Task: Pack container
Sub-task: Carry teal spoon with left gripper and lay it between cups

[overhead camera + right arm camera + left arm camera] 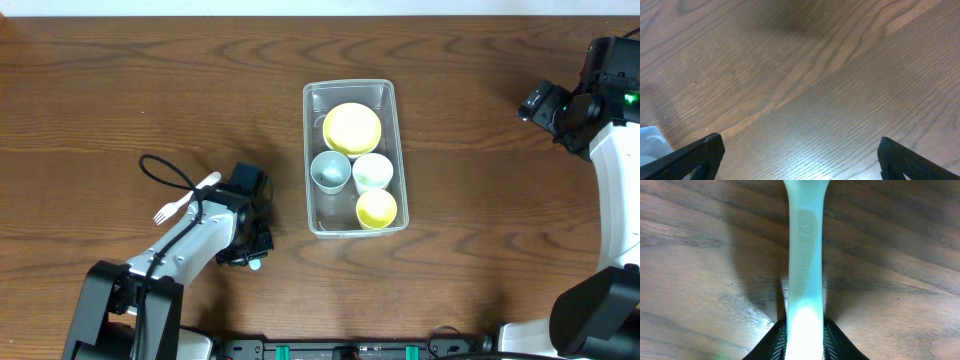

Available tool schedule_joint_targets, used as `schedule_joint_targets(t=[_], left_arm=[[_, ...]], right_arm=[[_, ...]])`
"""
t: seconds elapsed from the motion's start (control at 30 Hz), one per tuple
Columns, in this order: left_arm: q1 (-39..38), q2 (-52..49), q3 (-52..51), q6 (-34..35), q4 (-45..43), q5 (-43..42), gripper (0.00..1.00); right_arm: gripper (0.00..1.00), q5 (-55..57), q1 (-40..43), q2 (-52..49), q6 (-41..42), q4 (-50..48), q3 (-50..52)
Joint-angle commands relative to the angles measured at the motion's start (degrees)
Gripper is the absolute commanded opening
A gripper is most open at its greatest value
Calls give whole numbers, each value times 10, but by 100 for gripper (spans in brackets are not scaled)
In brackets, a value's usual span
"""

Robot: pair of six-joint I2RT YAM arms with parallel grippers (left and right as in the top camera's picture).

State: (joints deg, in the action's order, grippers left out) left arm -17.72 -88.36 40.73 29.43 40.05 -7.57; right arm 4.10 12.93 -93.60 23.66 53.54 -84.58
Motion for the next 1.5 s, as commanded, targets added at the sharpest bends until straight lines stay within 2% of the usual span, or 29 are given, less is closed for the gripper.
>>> schedule_joint_targets(t=[0.0,0.13,0.3,0.37,0.7,1.17,1.47], left_arm=[[0,-26,-27,0,-20,-19,23],[0,-26,-26,0,-40,-19,19],[0,-26,-13,-10,-41,-19,19],[0,-26,-4,-13,-34,-19,15],[0,-5,40,-50,-12,-19,14],[0,139,61,-59,29,-19,14],[-4,239,61,-91,18,-82,15]], right_arm=[[99,2,1,-3,1,1,0],[99,2,1,-3,1,1,0],[99,2,1,-3,1,0,0],[99,2,1,-3,1,1,0],[99,2,1,-3,1,1,0],[99,2,1,-3,1,1,0],[99,2,1,-3,1,1,0]])
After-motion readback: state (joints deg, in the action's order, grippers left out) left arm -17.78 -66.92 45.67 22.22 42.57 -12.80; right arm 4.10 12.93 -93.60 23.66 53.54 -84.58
